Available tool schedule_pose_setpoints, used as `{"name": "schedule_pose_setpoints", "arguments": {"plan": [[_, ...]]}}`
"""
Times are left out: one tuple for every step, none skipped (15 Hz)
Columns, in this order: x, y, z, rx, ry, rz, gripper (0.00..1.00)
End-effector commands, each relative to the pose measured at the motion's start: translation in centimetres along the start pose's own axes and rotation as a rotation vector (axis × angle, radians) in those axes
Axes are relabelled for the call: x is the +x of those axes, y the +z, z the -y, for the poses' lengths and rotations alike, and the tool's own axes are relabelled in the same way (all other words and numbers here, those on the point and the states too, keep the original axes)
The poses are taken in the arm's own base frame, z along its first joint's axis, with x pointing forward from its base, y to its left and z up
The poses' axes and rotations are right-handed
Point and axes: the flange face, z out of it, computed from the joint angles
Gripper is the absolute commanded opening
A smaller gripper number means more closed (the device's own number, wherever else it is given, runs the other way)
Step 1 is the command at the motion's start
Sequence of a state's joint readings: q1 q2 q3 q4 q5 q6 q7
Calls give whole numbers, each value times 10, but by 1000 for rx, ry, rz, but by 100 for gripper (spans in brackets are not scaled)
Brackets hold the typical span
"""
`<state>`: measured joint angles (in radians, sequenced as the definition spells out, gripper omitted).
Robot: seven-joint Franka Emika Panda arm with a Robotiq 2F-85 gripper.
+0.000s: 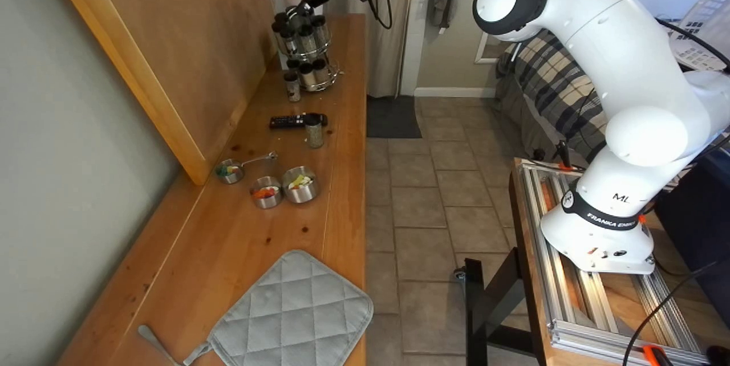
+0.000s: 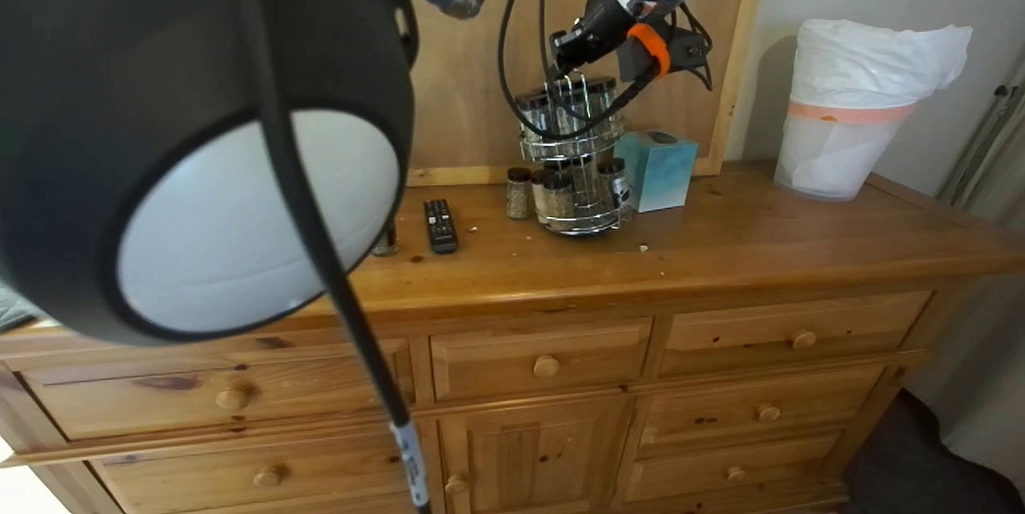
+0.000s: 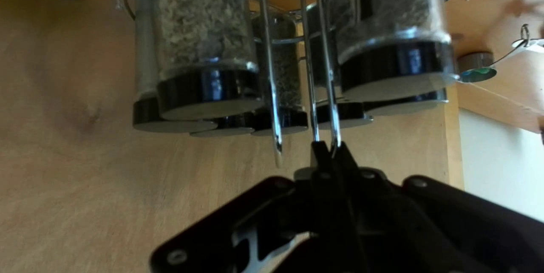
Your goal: Move the seasoning rack to the left, pick up the container on the left and put it on the bottom compartment of the seasoning rack
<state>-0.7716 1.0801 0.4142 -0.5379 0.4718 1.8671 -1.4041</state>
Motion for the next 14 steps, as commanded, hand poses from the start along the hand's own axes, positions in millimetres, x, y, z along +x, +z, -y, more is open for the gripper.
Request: {"name": "schedule_pose_setpoints", "arguments": {"plan": [[3, 3, 3, 40, 39, -54, 2], [3, 1, 3, 39, 46, -61, 2], [3, 0, 2, 36, 55, -62, 2], [2, -1, 2, 36, 62, -64, 2], [2, -2, 2, 36, 73, -66, 2], [1, -3, 1, 35, 81, -67, 2], [1, -3, 1, 38, 86, -69, 2], [0, -4, 1, 38, 95, -71, 2], [0, -4, 1, 40, 104, -75, 2], [0, -5, 1, 42, 112, -77, 2], [1, -6, 1, 43, 119, -86, 2], [1, -8, 1, 42, 124, -92, 2], [-1, -11, -1, 37, 131, -103, 2], [-3, -15, -3, 31, 139, -117, 2]]}}
